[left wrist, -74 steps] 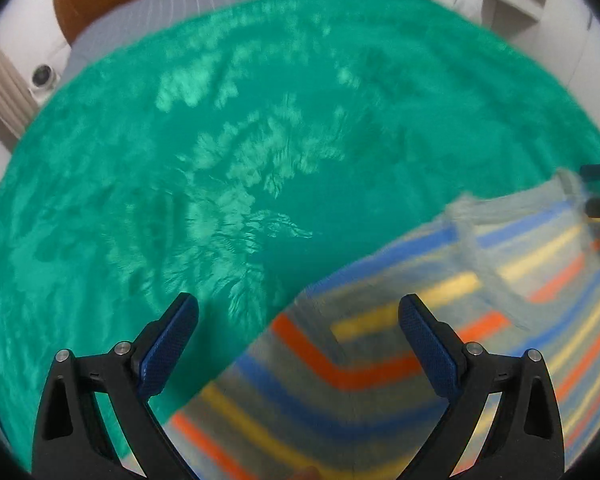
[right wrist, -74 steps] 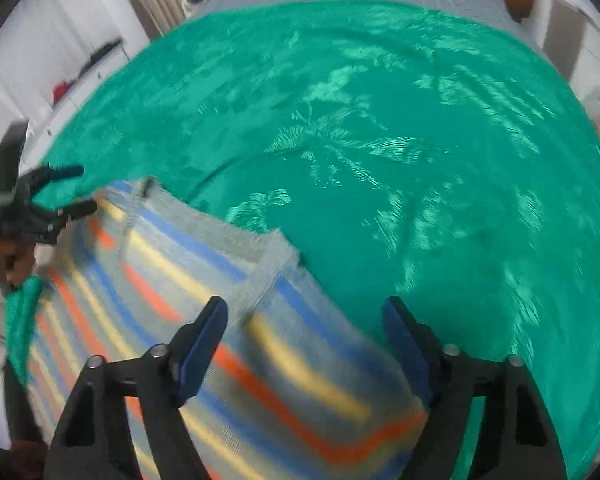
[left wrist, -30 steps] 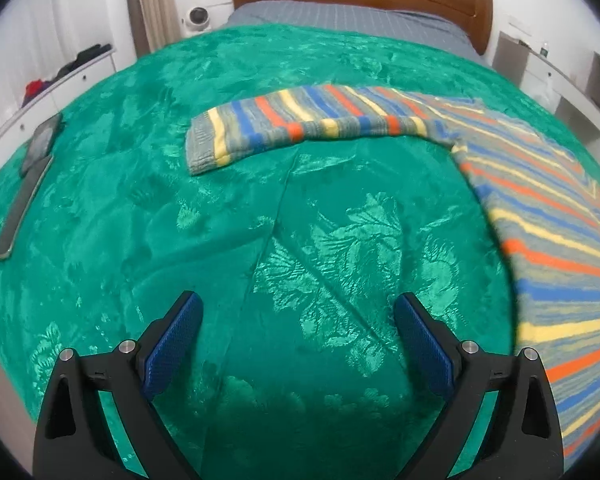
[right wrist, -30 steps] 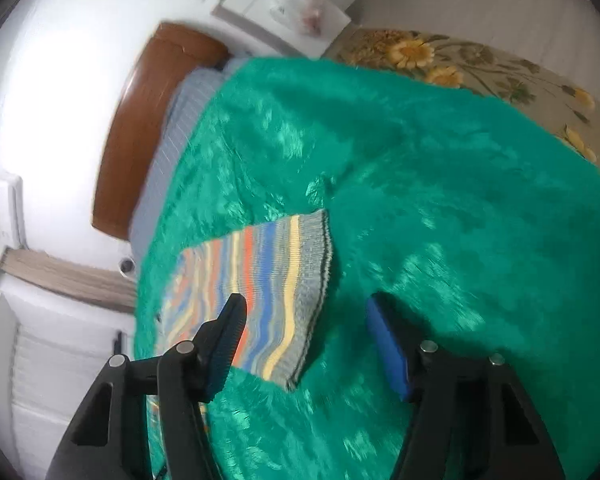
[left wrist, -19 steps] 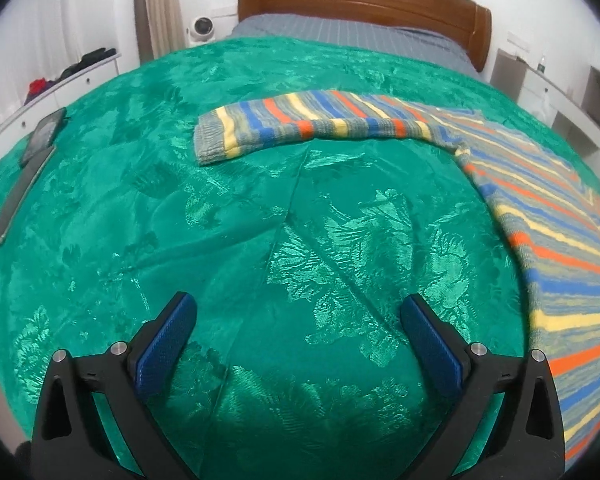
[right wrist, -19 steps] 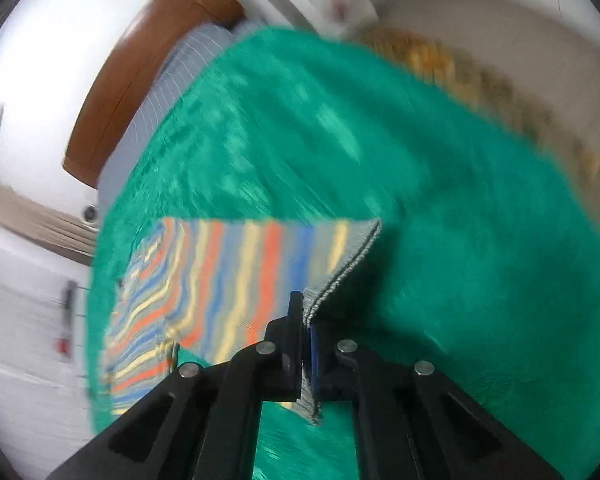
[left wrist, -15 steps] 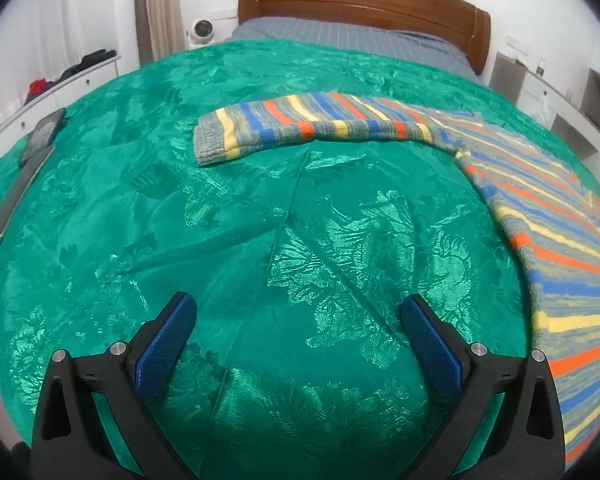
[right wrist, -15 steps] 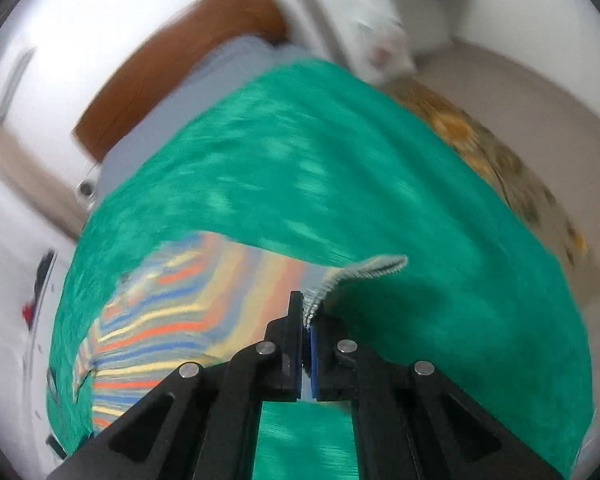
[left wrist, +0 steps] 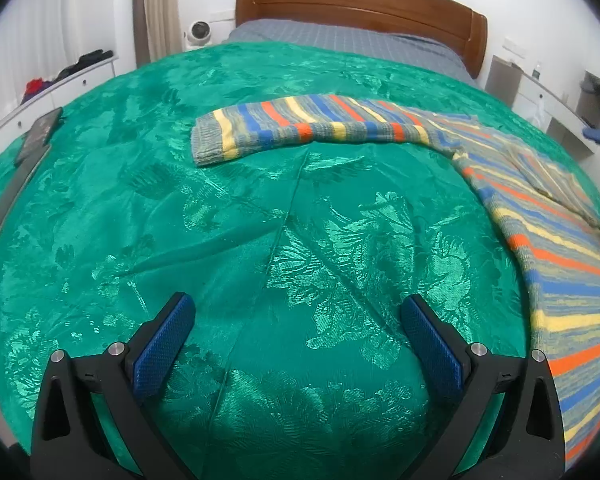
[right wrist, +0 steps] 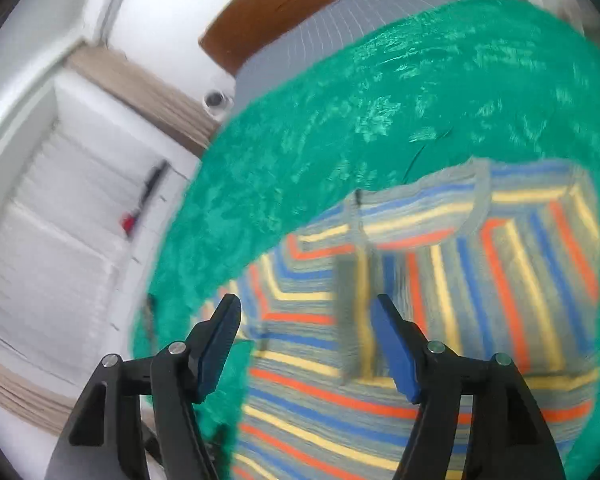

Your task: Fold small clothes

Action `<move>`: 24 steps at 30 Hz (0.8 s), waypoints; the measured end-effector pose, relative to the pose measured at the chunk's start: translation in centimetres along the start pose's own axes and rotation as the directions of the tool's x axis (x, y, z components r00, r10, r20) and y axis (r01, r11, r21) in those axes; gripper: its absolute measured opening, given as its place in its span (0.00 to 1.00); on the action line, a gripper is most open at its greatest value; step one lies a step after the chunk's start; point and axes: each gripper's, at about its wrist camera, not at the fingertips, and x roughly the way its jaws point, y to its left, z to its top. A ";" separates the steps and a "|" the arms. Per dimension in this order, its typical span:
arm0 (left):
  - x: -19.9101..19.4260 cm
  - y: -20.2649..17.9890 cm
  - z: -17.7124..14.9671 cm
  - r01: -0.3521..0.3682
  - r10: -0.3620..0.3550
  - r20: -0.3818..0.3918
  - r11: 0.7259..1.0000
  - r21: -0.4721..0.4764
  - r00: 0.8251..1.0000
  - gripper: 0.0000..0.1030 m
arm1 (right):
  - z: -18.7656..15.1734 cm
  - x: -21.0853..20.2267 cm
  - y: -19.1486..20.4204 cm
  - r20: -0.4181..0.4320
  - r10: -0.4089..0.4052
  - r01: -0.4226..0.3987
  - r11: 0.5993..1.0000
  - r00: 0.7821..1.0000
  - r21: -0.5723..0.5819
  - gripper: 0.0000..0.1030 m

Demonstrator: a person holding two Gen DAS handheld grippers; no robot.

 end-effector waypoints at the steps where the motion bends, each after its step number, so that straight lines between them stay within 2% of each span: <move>1: 0.0 0.0 0.0 0.000 0.000 0.000 1.000 0.000 1.000 1.00 | -0.3 -0.5 -0.5 0.013 0.004 -0.004 1.000 1.000 0.003 0.66; 3: 0.0 0.0 0.0 -0.002 0.002 0.001 1.000 0.001 1.000 1.00 | -1.3 -2.4 -1.7 0.043 -0.046 0.047 0.999 0.998 -0.020 0.67; 5: 0.1 -0.1 0.0 -0.008 0.008 0.002 1.000 0.003 1.000 1.00 | -2.2 -4.2 -2.8 0.069 -0.142 0.147 0.987 0.987 -0.072 0.69; 6: 0.1 -0.1 -0.1 -0.009 0.009 0.003 1.000 0.004 1.000 1.00 | -3.3 -5.5 -3.6 0.086 -0.206 0.215 0.971 0.975 -0.108 0.72; 8: 0.1 -0.1 -0.1 -0.009 0.009 0.003 1.000 0.003 1.000 1.00 | -5.6 -7.8 -5.5 0.128 -0.331 0.350 0.922 0.935 -0.169 0.72; 9: 0.1 -0.1 -0.1 -0.009 0.009 0.004 1.000 0.002 1.000 1.00 | -7.3 -9.3 -7.0 0.153 -0.407 0.431 0.881 0.901 -0.195 0.72; 11: 0.1 -0.2 -0.2 -0.012 0.012 0.007 1.000 0.002 1.000 1.00 | -10.0 -12.0 -10.0 0.198 -0.496 0.530 0.824 0.845 -0.199 0.72; 13: 0.1 -0.3 -0.3 -0.016 0.016 0.010 1.000 0.003 1.000 1.00 | -11.8 -14.3 -11.7 0.244 -0.542 0.586 0.792 0.804 -0.170 0.72; 14: 0.1 -0.4 -0.3 -0.020 0.020 0.012 1.000 0.005 1.000 1.00 | -13.3 -15.8 -13.0 0.283 -0.563 0.613 0.779 0.777 -0.132 0.72; 18: 0.1 -0.6 -0.5 -0.028 0.028 0.019 1.000 0.010 0.999 1.00 | -16.2 -18.1 -15.8 0.348 -0.598 0.641 0.767 0.722 -0.013 0.78; 19: 0.1 -0.5 -0.5 -0.026 0.026 0.021 1.000 0.009 0.999 1.00 | -16.7 -18.2 -16.5 0.355 -0.603 0.641 0.768 0.714 0.016 0.78; 21: 0.0 -0.5 -0.6 -0.023 0.022 0.025 1.000 0.006 0.999 1.00 | -17.2 -17.9 -17.8 0.354 -0.603 0.628 0.776 0.714 0.055 0.78; 22: 0.0 -0.5 -0.6 -0.021 0.021 0.027 1.000 0.006 0.999 1.00 | -17.5 -17.7 -18.3 0.359 -0.596 0.617 0.784 0.718 0.067 0.78; 24: 0.0 -0.5 -0.7 -0.021 0.021 0.034 1.000 0.007 0.999 1.00 | -18.3 -17.8 -19.9 0.397 -0.545 0.554 0.826 0.738 0.104 0.79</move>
